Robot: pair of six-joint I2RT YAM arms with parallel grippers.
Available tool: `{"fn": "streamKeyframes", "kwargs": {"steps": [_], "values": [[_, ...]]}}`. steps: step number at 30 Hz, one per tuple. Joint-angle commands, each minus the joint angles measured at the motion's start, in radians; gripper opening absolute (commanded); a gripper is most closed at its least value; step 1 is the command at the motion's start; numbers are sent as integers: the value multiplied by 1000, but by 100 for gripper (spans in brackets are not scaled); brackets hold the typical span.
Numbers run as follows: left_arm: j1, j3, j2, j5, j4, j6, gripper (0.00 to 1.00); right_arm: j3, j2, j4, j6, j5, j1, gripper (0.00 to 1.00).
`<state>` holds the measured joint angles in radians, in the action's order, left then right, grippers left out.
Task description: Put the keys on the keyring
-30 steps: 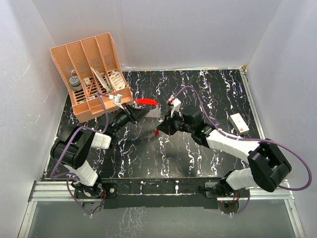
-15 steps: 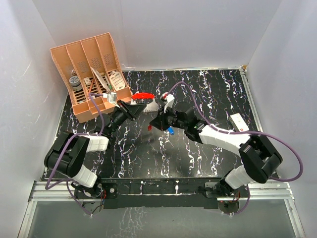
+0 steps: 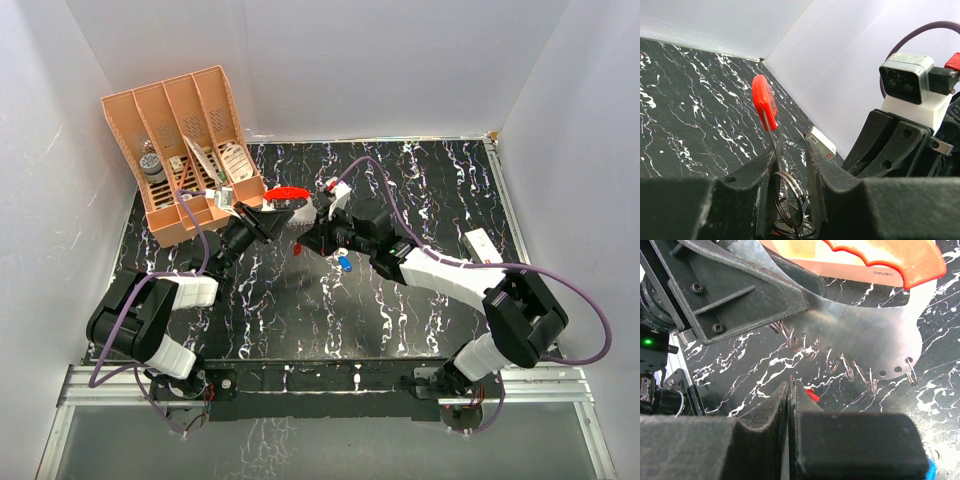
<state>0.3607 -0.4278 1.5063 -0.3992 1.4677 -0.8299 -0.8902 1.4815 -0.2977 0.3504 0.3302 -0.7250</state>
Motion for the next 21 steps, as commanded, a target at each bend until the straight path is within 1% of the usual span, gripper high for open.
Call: {"fn": "streamKeyframes", "kwargs": {"steps": [1, 21], "values": [[-3, -2, -31, 15, 129, 11, 0, -53, 9, -63, 5, -16, -7, 0], [-2, 6, -45, 20, 118, 14, 0, -102, 28, -62, 4, -35, -14, 0]]}}
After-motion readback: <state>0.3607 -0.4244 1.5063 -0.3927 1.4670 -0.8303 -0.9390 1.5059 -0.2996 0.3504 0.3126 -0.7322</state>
